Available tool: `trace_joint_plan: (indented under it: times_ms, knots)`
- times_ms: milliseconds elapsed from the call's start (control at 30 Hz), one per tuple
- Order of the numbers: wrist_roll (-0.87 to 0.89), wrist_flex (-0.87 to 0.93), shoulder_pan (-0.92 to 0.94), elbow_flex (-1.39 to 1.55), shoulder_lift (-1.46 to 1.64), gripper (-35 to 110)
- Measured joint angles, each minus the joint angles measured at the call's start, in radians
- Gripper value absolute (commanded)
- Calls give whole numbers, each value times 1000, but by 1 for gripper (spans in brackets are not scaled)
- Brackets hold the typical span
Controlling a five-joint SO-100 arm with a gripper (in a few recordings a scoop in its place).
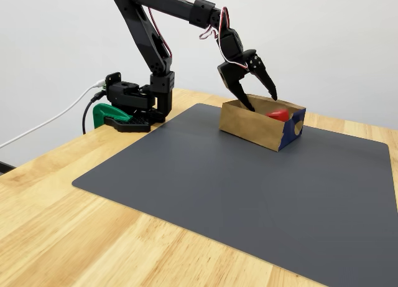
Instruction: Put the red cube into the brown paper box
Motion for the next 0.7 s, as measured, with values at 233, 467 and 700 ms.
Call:
trace_joint_plan:
  times_ms: [233,467,700]
  knots:
    - [3,-20,55,86,178,15]
    - [86,-80,210,253,594,0]
    - [181,-149,319,443,979,0]
